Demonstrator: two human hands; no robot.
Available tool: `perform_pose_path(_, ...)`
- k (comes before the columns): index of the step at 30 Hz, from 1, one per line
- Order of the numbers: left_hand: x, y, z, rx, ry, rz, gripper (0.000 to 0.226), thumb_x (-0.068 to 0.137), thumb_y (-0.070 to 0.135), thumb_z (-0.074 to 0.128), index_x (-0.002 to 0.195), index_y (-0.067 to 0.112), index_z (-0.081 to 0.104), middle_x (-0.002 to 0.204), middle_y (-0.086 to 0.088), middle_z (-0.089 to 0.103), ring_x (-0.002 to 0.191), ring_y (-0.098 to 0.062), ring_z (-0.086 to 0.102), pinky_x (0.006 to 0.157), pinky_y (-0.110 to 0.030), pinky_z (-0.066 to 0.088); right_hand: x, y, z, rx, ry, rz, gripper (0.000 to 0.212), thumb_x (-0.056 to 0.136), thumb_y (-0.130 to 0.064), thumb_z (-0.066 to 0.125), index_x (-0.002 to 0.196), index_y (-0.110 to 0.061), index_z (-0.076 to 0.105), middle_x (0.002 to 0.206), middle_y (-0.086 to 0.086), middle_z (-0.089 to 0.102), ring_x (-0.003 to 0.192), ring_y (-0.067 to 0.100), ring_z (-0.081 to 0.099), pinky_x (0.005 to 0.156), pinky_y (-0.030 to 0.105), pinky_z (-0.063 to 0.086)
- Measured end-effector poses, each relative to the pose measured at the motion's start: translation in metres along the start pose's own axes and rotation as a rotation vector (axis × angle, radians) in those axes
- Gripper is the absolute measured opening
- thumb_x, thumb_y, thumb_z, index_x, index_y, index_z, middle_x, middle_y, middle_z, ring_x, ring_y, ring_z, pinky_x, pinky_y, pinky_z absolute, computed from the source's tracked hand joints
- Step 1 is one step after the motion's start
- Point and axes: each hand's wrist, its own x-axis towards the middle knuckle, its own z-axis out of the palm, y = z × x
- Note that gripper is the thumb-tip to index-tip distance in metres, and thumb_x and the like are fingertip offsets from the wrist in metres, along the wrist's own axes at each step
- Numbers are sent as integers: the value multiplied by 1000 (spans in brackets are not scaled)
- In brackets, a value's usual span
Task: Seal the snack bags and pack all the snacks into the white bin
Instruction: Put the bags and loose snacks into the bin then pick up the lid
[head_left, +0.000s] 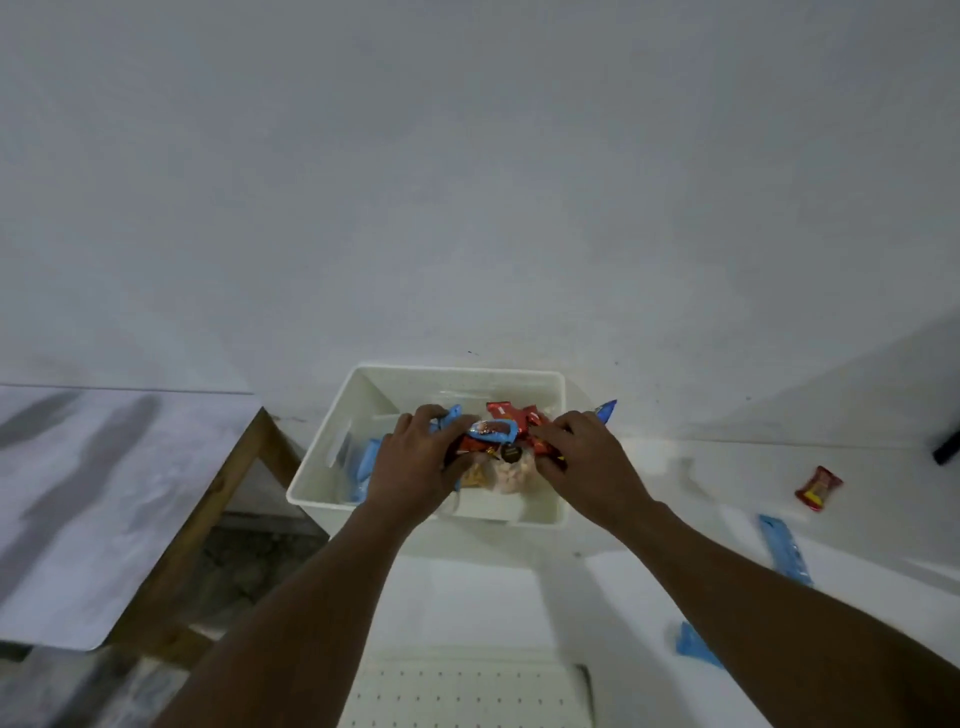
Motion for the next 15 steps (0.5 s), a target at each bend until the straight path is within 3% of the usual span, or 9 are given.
perform_pose_path(6, -2, -50, 29, -115, -295, -64, 49, 84, 58, 63, 130, 42, 57, 117, -2, 60, 109, -26, 55, 87, -42, 51, 14, -21, 64, 4, -225, 85, 27, 85, -24, 58, 109, -18, 69, 91, 4, 57, 91, 24, 55, 70, 29, 40)
perform_pose_path(10, 9, -58, 55, -275, -446, -69, 36, 85, 47, 67, 120, 39, 66, 93, 3, 66, 94, -22, 65, 76, -32, 51, 28, -21, 79, 14, -385, 89, 27, 83, -30, 63, 108, -27, 72, 97, 2, 66, 91, 20, 60, 75, 33, 51)
perform_pose_path(12, 13, -60, 66, -327, -505, -109, 37, 86, 43, 67, 122, 35, 66, 101, 2, 71, 94, -17, 65, 74, -27, 46, 32, -22, 82, 21, -412, 126, 24, 81, -28, 67, 104, -29, 74, 98, -2, 70, 89, 17, 63, 74, 29, 52)
perform_pose_path(15, 14, -57, 77, -360, -533, -130, 43, 87, 40, 68, 128, 29, 63, 124, -1, 68, 105, -18, 64, 87, -33, 52, 32, -19, 84, 24, -375, 205, 21, 83, -23, 65, 102, -20, 74, 101, 1, 72, 94, 21, 64, 78, 31, 49)
